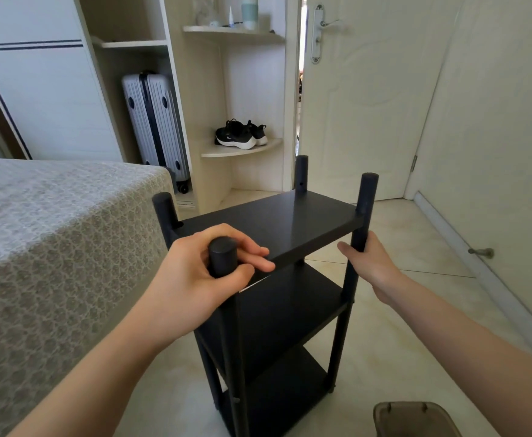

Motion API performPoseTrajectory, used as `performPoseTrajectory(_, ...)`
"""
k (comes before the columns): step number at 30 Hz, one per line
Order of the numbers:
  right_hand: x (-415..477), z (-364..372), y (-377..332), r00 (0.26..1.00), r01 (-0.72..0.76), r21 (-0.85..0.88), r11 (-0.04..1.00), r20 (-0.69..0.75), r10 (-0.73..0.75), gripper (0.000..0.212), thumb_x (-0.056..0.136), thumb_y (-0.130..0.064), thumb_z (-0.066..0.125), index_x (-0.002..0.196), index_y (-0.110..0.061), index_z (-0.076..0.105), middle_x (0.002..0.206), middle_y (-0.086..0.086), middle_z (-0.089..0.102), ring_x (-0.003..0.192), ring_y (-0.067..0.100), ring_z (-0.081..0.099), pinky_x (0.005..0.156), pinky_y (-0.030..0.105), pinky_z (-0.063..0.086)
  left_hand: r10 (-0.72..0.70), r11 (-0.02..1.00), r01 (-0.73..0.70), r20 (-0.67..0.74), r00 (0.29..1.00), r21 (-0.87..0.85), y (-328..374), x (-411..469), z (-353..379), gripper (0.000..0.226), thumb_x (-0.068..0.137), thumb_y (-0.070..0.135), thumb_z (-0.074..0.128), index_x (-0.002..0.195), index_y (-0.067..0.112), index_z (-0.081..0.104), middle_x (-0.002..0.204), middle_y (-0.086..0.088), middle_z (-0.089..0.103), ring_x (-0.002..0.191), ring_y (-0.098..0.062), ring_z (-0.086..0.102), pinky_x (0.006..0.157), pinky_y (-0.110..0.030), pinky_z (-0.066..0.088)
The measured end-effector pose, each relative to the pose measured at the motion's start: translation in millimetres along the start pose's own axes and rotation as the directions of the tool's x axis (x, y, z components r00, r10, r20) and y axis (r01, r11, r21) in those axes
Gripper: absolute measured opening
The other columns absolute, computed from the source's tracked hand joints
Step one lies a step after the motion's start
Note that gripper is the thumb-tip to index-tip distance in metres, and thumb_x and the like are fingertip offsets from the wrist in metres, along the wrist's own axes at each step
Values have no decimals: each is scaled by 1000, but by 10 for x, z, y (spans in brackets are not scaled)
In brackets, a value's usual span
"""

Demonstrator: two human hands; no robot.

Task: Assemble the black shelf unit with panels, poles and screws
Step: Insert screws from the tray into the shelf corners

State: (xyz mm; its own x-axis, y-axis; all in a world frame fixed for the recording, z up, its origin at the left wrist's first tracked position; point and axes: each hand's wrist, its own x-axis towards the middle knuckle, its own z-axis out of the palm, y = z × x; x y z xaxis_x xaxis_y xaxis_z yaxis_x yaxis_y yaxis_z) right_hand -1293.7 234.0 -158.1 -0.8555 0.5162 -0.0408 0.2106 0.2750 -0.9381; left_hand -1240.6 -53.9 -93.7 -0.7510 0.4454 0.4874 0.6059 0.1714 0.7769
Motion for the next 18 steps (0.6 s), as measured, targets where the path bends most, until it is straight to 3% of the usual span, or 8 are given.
performPoseTrajectory(3,4,-30,22,999,26,12,1000,-20,-26,32,99,-17,56,131,-16,50,129,4,57,118,24,53,103,44,41,15,1000,-15,10,1000,-23,-26,7,-33,25,88,-13,64,97,10,66,91,1,79,111,-8,68,94,-18,51)
performPoseTrajectory(5,-2,-58,33,999,32,7,999,-16,-32,13,98,-16,58,110,-19,57,113,5,63,109,27,60,91,40,46,24,1000,-24,-7,1000,-18,-41,21,-54,26,88,-12,64,101,10,66,95,4,79,116,-5,65,98,-18,48)
performPoseTrajectory(7,-24,-78,39,999,47,16,999,-9,-47,7,97,-15,59,95,-21,55,100,6,65,98,26,63,79,34,44,27,1000,-27,-38,999,1,-63,40,-84,26,88,-11,65,104,10,66,99,6,78,119,-3,63,100,-16,45)
performPoseTrajectory(9,-60,-102,50,998,60,22,998,-5,-60,5,97,-15,59,98,-20,56,96,4,66,94,23,64,75,31,42,25,999,-21,-91,996,44,-91,70,-97,24,89,-8,66,104,10,67,100,9,78,121,0,61,103,-15,43)
performPoseTrajectory(14,-198,-167,71,997,73,28,997,37,-74,12,98,-17,57,110,-19,57,102,6,65,93,19,63,85,38,47,-27,986,84,-361,932,144,-241,154,-130,21,89,6,70,105,20,68,102,16,76,110,5,63,103,-26,48)
performPoseTrajectory(18,-346,-222,91,993,81,25,996,81,-83,14,99,-18,56,113,-19,57,104,5,64,99,21,62,97,45,49,-104,965,220,-567,817,141,-406,207,-98,13,89,21,71,100,28,69,98,20,71,97,9,64,95,-33,52)
